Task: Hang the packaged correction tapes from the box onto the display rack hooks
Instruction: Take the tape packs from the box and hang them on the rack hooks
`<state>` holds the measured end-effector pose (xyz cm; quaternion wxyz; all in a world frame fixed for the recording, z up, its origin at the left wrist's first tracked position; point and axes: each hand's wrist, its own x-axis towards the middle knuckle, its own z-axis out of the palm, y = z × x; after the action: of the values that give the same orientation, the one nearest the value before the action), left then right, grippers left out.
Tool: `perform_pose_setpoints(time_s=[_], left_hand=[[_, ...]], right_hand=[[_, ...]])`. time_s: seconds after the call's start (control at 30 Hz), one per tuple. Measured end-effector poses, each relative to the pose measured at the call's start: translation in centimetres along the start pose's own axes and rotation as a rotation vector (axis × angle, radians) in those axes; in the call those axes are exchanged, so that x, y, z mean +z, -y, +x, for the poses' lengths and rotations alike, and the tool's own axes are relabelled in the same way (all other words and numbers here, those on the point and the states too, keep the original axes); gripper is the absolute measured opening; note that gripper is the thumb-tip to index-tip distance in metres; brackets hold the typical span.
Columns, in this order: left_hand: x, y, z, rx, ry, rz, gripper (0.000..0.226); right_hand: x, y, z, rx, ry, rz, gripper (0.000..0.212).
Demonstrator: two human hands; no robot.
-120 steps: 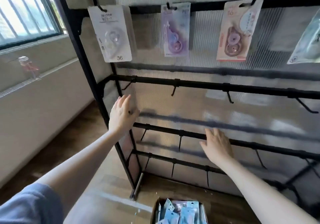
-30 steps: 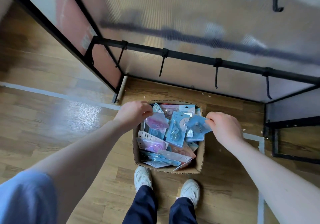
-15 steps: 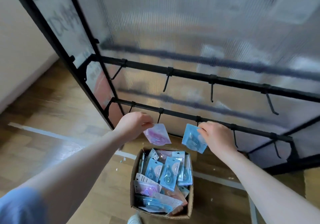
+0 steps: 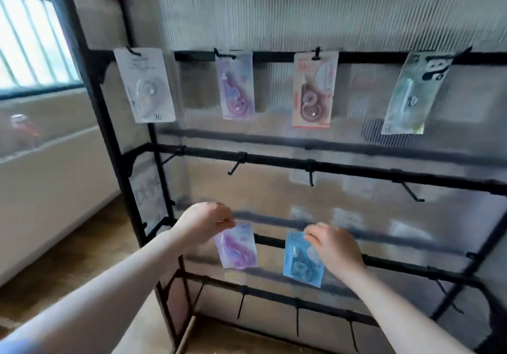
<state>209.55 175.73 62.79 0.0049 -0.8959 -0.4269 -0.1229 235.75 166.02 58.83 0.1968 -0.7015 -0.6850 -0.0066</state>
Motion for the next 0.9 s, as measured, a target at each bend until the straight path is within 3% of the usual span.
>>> perform_pose_setpoints(time_s=[0.43,0.73,0.9], left_hand=[[-15.2,-2.3,3.4,0.030,-0.182,0.030,0.019],[-21.7,-1.4,6.7,0.075,-0.365,-0.010,0.017],[-24.4,-0.2,8.7,0.083,-0.491,-0.189,0.018]], right_hand=[[-12.8,2.2,3.7,-0.100,-0.194,0.002,0.022],[-16.4,3.5,7.4,-0.073,-0.253,0.031,0.020],[-16.6,4.2,9.0,-0.073,-0.272,0.019,0.021]])
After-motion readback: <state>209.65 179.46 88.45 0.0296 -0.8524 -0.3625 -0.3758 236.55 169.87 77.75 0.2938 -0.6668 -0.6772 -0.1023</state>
